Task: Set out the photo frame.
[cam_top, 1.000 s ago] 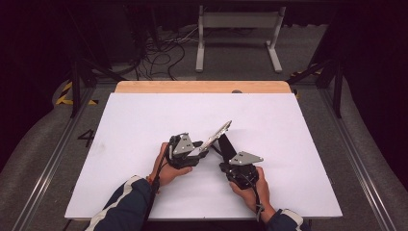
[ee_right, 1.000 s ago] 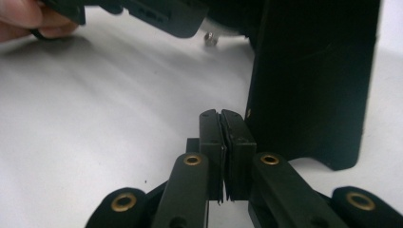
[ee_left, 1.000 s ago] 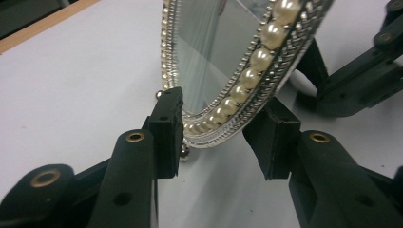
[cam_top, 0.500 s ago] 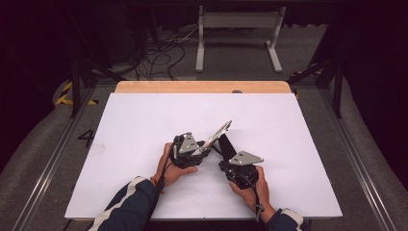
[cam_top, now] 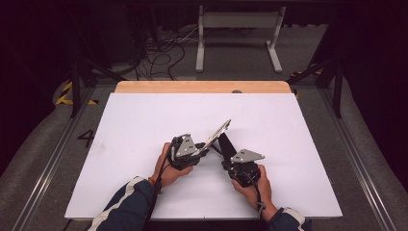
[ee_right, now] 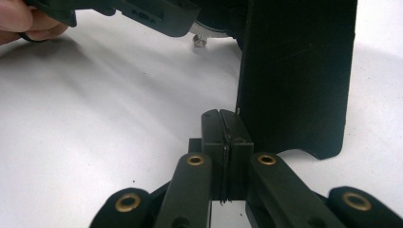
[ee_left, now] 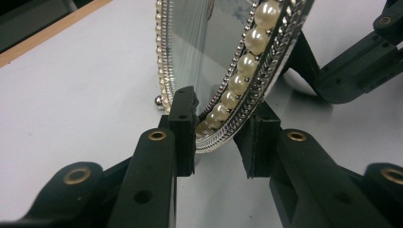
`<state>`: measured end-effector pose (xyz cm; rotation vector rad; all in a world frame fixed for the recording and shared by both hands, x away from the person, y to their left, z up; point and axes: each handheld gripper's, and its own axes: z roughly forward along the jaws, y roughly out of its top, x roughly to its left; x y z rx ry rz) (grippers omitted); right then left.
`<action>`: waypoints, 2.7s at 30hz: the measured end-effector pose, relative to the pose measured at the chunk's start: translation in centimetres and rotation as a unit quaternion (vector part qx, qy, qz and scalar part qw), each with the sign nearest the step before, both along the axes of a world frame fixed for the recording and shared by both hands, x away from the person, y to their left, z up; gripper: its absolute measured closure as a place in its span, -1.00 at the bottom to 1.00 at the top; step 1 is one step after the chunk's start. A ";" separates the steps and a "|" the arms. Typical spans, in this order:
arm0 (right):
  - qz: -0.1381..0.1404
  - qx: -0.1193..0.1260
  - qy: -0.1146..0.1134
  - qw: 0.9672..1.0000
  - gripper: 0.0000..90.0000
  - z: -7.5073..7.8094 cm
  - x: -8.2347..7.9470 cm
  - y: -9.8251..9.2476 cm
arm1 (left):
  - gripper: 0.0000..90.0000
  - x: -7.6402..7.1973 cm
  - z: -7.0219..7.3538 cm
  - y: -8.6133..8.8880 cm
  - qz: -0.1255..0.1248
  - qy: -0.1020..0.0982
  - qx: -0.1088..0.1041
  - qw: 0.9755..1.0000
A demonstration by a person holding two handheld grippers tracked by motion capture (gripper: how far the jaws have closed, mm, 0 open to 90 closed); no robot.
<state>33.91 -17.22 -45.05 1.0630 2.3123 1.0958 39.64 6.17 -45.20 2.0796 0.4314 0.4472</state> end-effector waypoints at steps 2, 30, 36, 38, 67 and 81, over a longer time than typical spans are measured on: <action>-0.001 -0.003 -0.001 1.000 1.00 0.0 0.0 0.0 | 0.59 0.0 0.0 0.0 -0.001 -0.002 0.002 1.000; -0.035 -0.003 -0.007 0.999 0.98 0.1 1.4 -2.3 | 0.57 -1.8 0.5 -0.7 -0.013 -0.004 0.034 0.999; -0.040 -0.006 -0.010 0.999 0.98 0.1 1.6 -2.4 | 0.59 -2.0 0.7 -0.7 -0.020 0.000 0.033 0.999; -0.044 -0.008 -0.010 0.999 0.97 0.1 1.7 -2.5 | 0.63 -2.0 0.8 -0.8 -0.022 0.003 0.033 0.999; -0.070 -0.003 -0.007 0.998 0.98 -0.2 3.0 -3.9 | 0.66 -2.3 1.0 -1.8 -0.024 0.012 0.027 0.999; -0.022 -0.027 -0.012 0.999 1.00 -0.1 2.3 -2.5 | 0.66 -2.2 0.9 -1.9 -0.027 0.012 0.027 0.999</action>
